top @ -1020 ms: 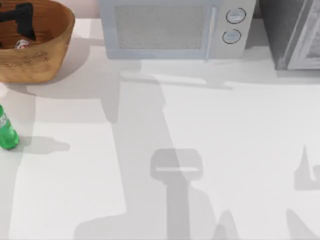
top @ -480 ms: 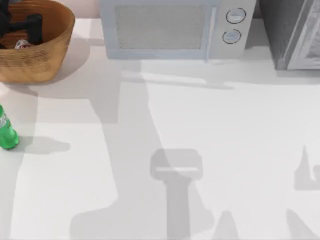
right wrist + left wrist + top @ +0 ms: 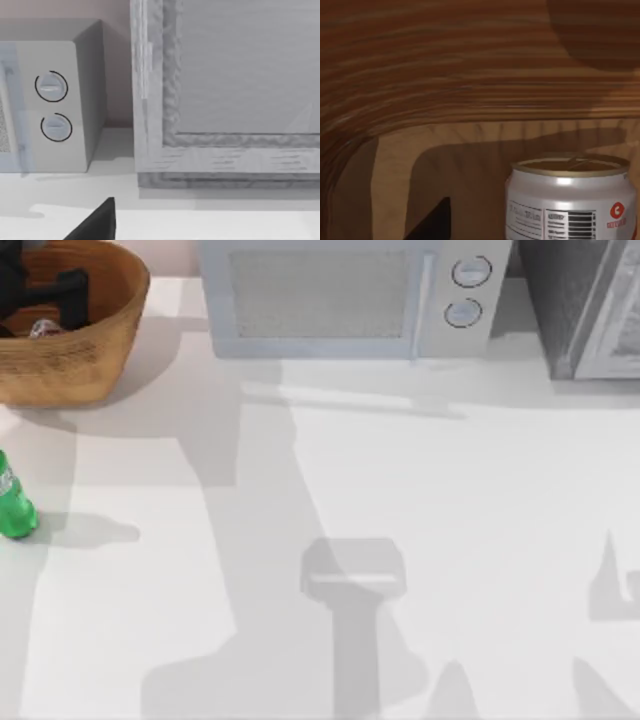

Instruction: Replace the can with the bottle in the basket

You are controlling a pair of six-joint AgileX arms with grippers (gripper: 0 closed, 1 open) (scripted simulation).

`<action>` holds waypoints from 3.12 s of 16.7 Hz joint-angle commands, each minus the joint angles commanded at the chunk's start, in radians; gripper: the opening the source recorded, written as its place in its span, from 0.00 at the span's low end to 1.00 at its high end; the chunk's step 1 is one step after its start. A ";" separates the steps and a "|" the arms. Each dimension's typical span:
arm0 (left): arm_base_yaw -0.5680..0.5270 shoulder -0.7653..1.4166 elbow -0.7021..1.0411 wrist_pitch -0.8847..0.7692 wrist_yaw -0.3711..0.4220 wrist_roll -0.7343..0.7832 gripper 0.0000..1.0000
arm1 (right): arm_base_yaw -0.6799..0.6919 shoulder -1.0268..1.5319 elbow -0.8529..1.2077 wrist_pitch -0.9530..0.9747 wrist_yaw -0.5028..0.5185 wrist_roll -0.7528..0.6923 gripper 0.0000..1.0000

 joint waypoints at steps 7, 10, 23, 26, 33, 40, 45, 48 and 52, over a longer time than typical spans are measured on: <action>0.000 0.000 0.000 0.000 0.000 0.000 0.40 | 0.000 0.000 0.000 0.000 0.000 0.000 1.00; 0.000 0.000 0.000 0.000 0.000 0.000 0.17 | 0.000 0.000 0.000 0.000 0.000 0.000 1.00; -0.007 -0.044 -0.007 -0.003 0.005 -0.004 0.00 | 0.000 0.000 0.000 0.000 0.000 0.000 1.00; -0.006 -0.109 -0.094 0.013 0.000 -0.021 0.00 | 0.000 0.000 0.000 0.000 0.000 0.000 1.00; -0.042 -0.597 -0.549 0.203 -0.022 -0.048 0.00 | 0.000 0.000 0.000 0.000 0.000 0.000 1.00; -0.092 -1.349 -1.212 0.520 -0.081 -0.056 0.00 | 0.000 0.000 0.000 0.000 0.000 0.000 1.00; -0.112 -1.905 -1.715 0.747 -0.148 -0.063 0.00 | 0.000 0.000 0.000 0.000 0.000 0.000 1.00; -0.116 -2.202 -1.983 0.865 -0.192 -0.068 0.00 | 0.000 0.000 0.000 0.000 0.000 0.000 1.00; -0.116 -2.505 -2.264 0.989 -0.243 -0.073 0.00 | 0.000 0.000 0.000 0.000 0.000 0.000 1.00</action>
